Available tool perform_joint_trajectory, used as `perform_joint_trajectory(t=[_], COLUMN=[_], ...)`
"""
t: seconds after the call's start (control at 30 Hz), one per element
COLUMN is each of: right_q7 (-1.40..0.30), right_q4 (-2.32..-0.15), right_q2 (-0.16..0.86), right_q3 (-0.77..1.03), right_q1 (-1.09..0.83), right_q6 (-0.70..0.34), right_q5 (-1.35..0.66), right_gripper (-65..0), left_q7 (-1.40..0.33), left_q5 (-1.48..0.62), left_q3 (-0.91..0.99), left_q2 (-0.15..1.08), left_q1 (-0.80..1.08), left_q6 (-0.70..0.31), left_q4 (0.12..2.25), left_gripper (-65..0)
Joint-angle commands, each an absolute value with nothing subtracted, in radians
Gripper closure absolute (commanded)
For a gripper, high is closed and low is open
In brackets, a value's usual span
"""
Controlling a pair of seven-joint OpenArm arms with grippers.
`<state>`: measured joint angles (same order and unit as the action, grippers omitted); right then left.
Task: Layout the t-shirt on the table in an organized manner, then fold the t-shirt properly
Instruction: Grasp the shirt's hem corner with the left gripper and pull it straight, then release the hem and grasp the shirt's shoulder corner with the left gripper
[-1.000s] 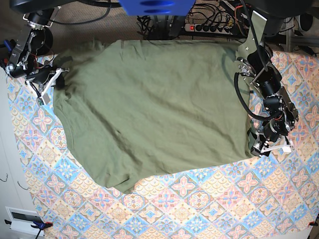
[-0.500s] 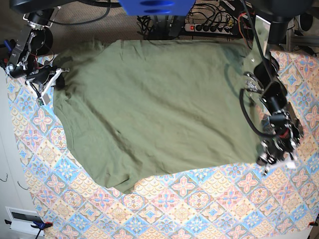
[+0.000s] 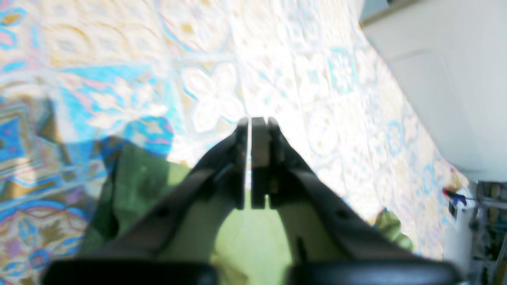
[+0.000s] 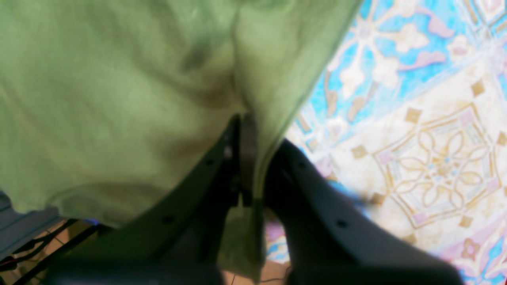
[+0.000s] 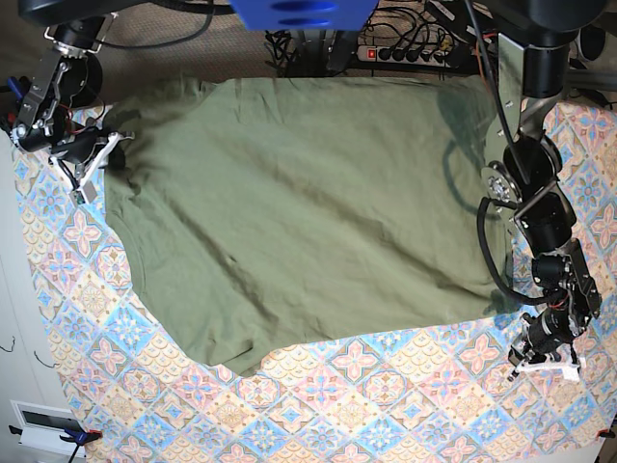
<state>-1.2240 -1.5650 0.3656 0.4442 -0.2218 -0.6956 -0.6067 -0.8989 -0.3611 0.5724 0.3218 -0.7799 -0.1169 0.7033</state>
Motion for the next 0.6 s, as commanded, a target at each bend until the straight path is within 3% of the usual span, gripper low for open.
perform_joint_trajectory(t=[0.0, 0.13, 0.2, 0.4, 0.57], right_q7=[-1.21, -1.21, -1.21, -1.21, -1.21], right_q4=[-1.586, -1.586, -1.586, -1.583, -1.578], right_q2=[0.387, 0.387, 0.387, 0.387, 0.387], right_q3=[0.453, 0.453, 0.453, 0.452, 0.45], right_q1=[-0.214, -0.214, -0.214, -0.214, -0.214], right_q6=[-0.698, -0.698, -0.698, -0.698, -0.698], right_q5=[-0.621, -0.621, -0.621, -0.621, -0.621], right_gripper=[-0.7, -0.7, -0.7, -0.7, -0.7], left_q7=[-0.889, -0.897, -0.934, -1.259, -1.386], left_q5=[-0.374, -0.383, -0.403, -0.713, -0.881], left_q3=[0.572, 0.576, 0.576, 0.576, 0.575], left_q2=[0.346, 0.371, 0.389, 0.452, 0.492], left_q1=[-0.791, -0.727, -0.694, -0.452, -0.17], left_q6=[-0.124, -0.124, -0.125, -0.13, -0.13], left_q4=[0.719, 0.725, 0.731, 0.993, 1.314], left_gripper=[-9.2, -27.8, -31.5, -25.9, -25.1])
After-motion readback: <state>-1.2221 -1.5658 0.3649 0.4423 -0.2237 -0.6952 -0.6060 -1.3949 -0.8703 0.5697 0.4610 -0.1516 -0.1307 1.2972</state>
